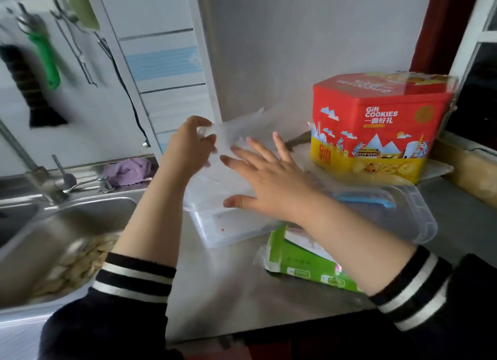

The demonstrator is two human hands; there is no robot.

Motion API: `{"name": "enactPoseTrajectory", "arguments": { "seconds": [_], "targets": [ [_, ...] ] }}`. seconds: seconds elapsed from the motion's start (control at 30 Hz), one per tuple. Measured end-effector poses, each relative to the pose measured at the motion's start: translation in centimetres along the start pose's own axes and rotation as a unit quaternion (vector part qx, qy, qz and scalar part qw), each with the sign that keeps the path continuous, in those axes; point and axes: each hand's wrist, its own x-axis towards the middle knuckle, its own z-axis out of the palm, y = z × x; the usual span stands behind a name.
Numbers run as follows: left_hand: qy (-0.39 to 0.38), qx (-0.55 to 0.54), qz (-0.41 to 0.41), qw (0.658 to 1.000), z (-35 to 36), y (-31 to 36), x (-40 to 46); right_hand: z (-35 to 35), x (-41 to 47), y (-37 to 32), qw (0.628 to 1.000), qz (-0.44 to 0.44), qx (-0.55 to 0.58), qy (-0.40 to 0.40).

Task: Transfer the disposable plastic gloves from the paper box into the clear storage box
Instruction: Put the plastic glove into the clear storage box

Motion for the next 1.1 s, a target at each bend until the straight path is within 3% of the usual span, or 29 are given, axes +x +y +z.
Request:
{"name": "enactPoseTrajectory", "arguments": {
  "seconds": [0.1, 0.2, 0.3, 0.43, 0.5, 0.6, 0.67, 0.73, 0.87, 0.97, 1.03, 1.1],
  "targets": [
    [0.036, 0.199, 0.003, 0.979, 0.9, -1.7, 0.4, 0.4, 2.1, 0.2, 0.983, 0.033, 0.081, -0.159],
    [0.012, 0.323, 0.015, 0.946, 1.6, -3.0, 0.4, 0.2, 4.3, 0.5, 0.947, 0.068, 0.153, -0.276],
    [-0.042, 0.383, 0.047, 0.922, 1.9, -4.2, 0.4, 0.1, 6.1, 0.4, 0.913, 0.083, 0.138, -0.375],
    [-0.003, 0.333, 0.168, 0.928, 1.6, -3.3, -0.1, 0.0, 6.7, 0.4, 0.893, 0.094, 0.147, -0.416],
    [-0.089, 0.293, 0.153, 0.94, 1.7, -2.6, -0.3, 0.5, 6.8, 0.4, 0.884, 0.098, 0.174, -0.423],
    [-0.251, 0.363, 0.082, 0.894, 2.3, -2.4, 0.0, 1.5, 7.0, 0.4, 0.877, 0.101, 0.209, -0.421],
    [-0.336, 0.362, 0.011, 0.869, 2.6, -2.7, 0.4, 1.8, 7.0, 0.7, 0.887, 0.088, 0.209, -0.401],
    [-0.373, 0.341, -0.027, 0.862, 2.8, -3.0, 0.6, 1.7, 6.7, 1.2, 0.91, 0.077, 0.195, -0.357],
    [-0.336, 0.341, 0.006, 0.878, 2.8, -3.0, 0.9, 0.8, 5.2, 2.2, 0.95, 0.126, 0.21, -0.196],
    [-0.227, 0.328, 0.042, 0.916, 2.1, -2.6, 0.0, 0.3, 3.3, 3.3, 0.922, 0.199, 0.332, -0.032],
    [-0.089, 0.319, 0.112, 0.937, 2.1, -1.6, -1.6, -0.3, 1.4, 3.8, 0.865, 0.216, 0.444, 0.088],
    [0.078, 0.25, 0.232, 0.937, 3.1, -0.2, -4.1, -1.0, -1.0, 4.0, 0.817, 0.225, 0.499, 0.178]
  ]
}}
